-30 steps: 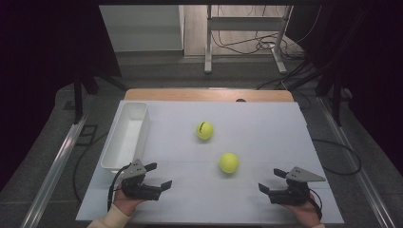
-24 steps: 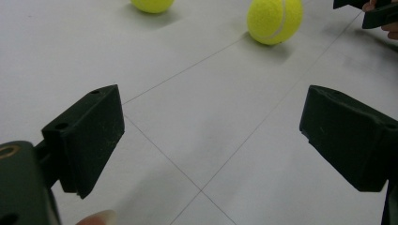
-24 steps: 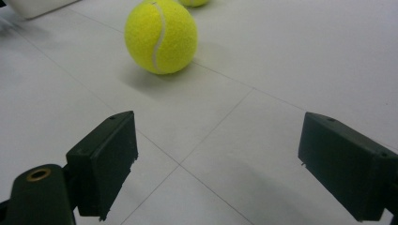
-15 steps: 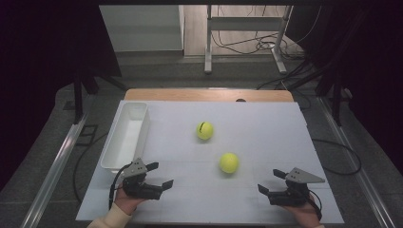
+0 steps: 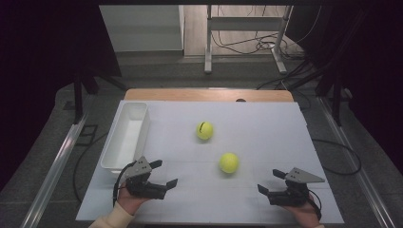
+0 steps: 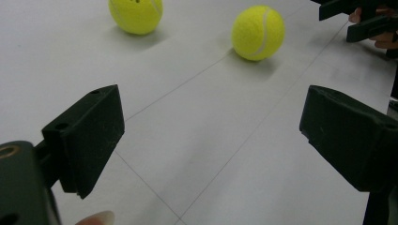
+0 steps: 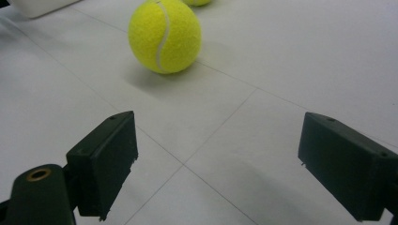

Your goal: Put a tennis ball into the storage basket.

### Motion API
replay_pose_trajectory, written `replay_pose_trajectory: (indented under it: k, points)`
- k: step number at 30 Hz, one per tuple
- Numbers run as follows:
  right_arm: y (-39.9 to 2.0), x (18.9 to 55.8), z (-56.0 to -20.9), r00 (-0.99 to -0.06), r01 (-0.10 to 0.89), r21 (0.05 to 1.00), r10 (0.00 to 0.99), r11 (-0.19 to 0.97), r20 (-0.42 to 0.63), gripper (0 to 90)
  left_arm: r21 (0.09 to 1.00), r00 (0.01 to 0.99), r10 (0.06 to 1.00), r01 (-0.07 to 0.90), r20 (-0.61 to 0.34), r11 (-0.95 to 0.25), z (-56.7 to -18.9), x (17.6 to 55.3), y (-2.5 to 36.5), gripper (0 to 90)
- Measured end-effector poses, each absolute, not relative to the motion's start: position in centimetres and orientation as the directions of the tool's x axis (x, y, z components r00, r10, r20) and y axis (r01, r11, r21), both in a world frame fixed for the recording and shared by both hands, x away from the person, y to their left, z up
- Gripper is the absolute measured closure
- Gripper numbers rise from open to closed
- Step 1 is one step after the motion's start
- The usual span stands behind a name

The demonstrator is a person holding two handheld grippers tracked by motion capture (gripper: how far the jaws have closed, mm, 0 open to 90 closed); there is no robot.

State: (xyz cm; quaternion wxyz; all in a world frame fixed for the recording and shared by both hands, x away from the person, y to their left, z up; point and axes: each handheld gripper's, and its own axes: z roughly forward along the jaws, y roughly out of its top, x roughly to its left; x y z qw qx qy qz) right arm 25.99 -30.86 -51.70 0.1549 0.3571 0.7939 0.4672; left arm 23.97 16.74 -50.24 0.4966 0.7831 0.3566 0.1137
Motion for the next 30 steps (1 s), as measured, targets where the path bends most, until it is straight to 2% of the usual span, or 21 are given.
replay_pose_trajectory:
  k: [30]
  points:
    - [-30.8,26.0,-51.8,-0.697,0.422,0.846,0.713,0.325,0.074,12.9,0.854,0.705,0.68,0.467,-0.202,-0.231,-47.8,26.0,15.8,6.4]
